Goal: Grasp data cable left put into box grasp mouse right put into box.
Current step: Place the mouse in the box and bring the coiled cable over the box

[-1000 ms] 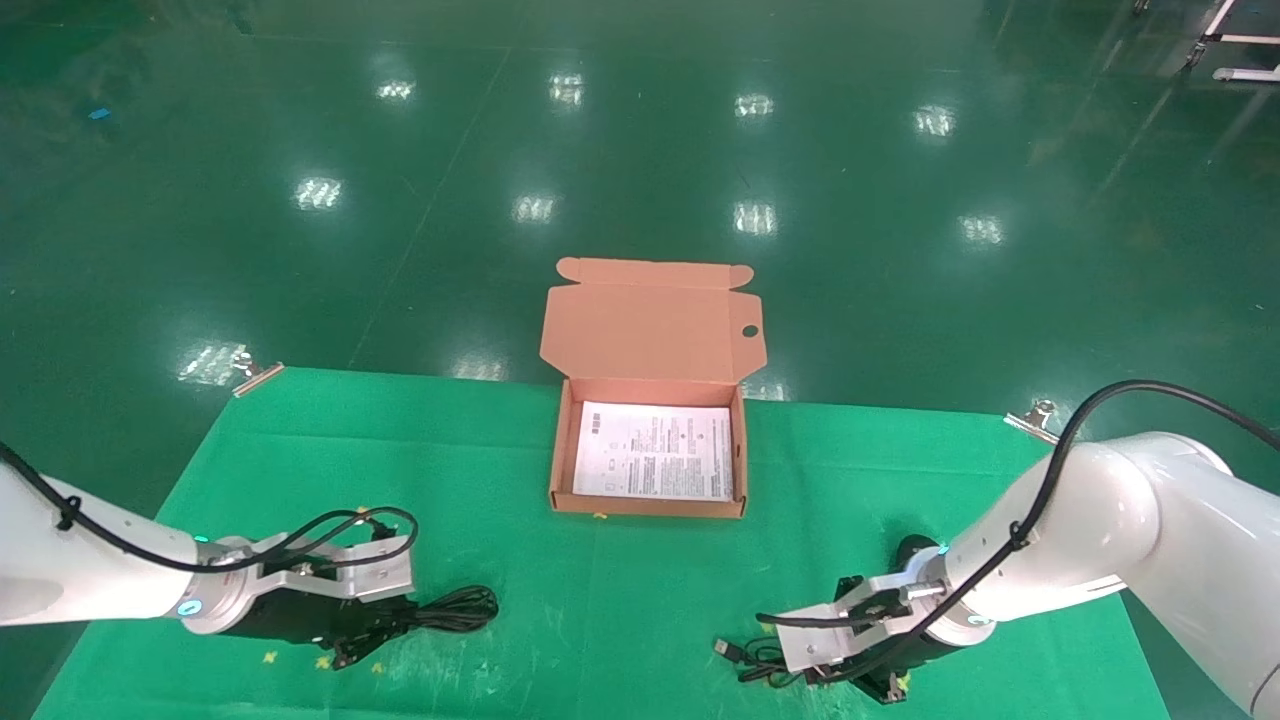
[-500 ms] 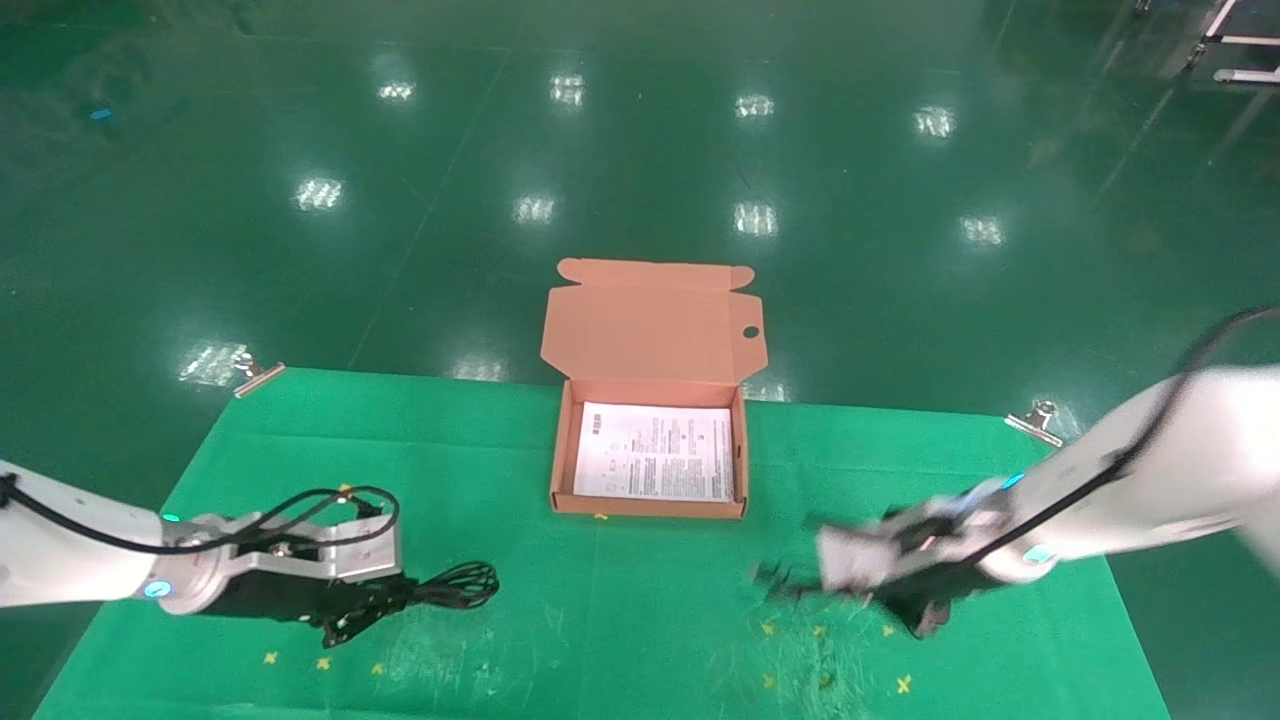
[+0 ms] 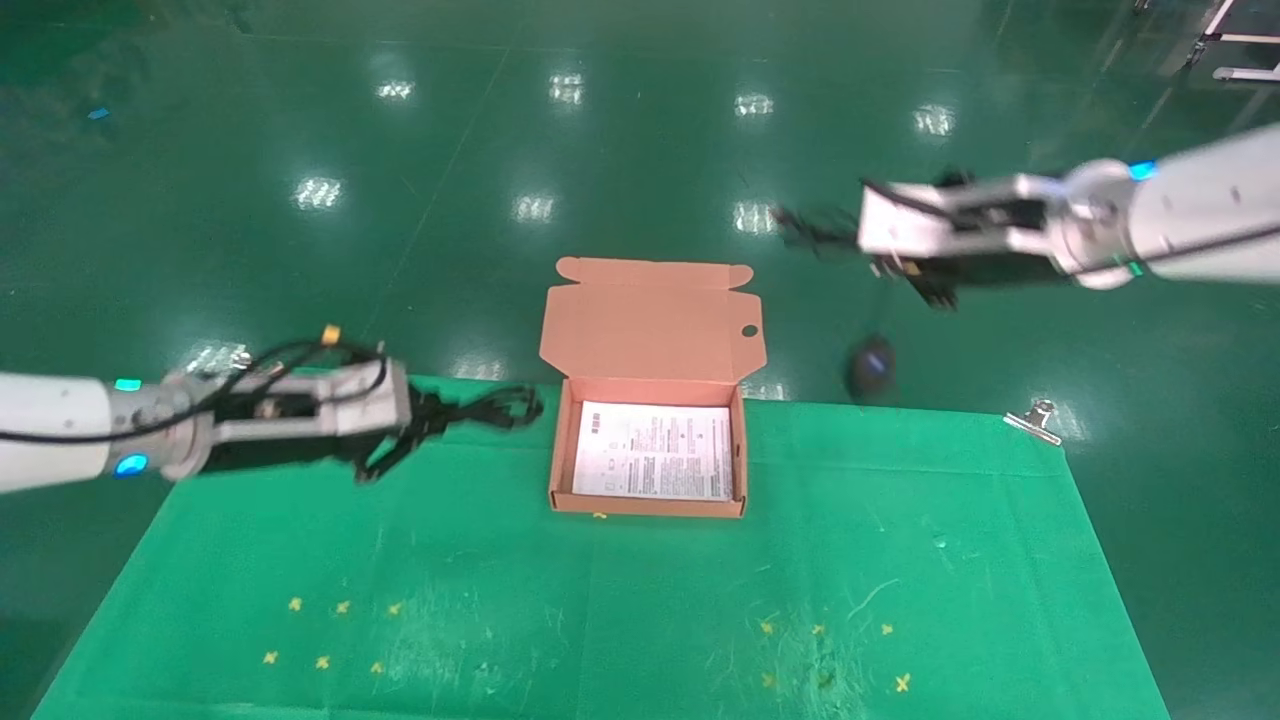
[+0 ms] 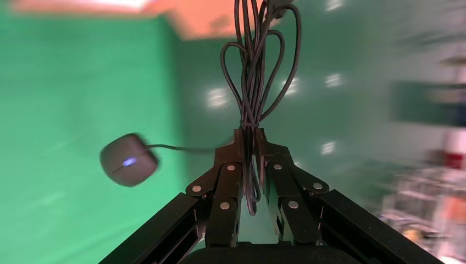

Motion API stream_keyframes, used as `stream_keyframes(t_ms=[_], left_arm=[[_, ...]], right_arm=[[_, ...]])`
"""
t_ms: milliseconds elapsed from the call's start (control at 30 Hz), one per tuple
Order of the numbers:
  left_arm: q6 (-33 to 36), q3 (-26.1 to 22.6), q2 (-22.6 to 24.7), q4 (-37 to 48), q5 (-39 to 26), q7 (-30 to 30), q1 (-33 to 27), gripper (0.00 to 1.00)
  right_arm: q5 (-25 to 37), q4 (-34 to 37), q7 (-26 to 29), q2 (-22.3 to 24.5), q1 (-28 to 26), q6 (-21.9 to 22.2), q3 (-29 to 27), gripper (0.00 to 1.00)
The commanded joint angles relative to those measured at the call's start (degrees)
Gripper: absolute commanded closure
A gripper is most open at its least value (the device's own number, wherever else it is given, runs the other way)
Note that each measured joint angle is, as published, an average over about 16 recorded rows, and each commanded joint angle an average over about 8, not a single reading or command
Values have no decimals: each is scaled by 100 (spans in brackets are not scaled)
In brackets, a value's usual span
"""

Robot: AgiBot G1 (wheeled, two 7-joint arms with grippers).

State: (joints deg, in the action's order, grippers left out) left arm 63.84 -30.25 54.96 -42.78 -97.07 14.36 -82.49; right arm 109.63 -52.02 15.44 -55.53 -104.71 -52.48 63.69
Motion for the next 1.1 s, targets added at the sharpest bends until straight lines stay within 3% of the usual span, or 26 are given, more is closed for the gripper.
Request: stream_keyframes(t_ms=[33, 333, 600, 800, 1100], left_arm=[[-137, 94, -38, -309, 90, 1, 17, 100], [-1278, 209, 336, -1111, -336, -823, -65, 100], [-1778, 211, 540, -1332, -718, -1245, -207, 100], [-1978, 203, 570, -1446, -878, -1274, -235, 100], [-2349, 87, 511, -1247, -1554, -1498, -61, 100]], right_arm=[[127, -58, 85, -58, -182, 227, -81, 100], [-444, 1449, -1167, -1238, -695, 1196, -456, 100], [-1071, 2556, -2203, -1959, -919, 1596, -783, 100], [-1288, 2787, -2445, -2115, -950, 1708, -900, 100], [-1477, 2403, -2302, -2066, -671, 1557, -892, 100]])
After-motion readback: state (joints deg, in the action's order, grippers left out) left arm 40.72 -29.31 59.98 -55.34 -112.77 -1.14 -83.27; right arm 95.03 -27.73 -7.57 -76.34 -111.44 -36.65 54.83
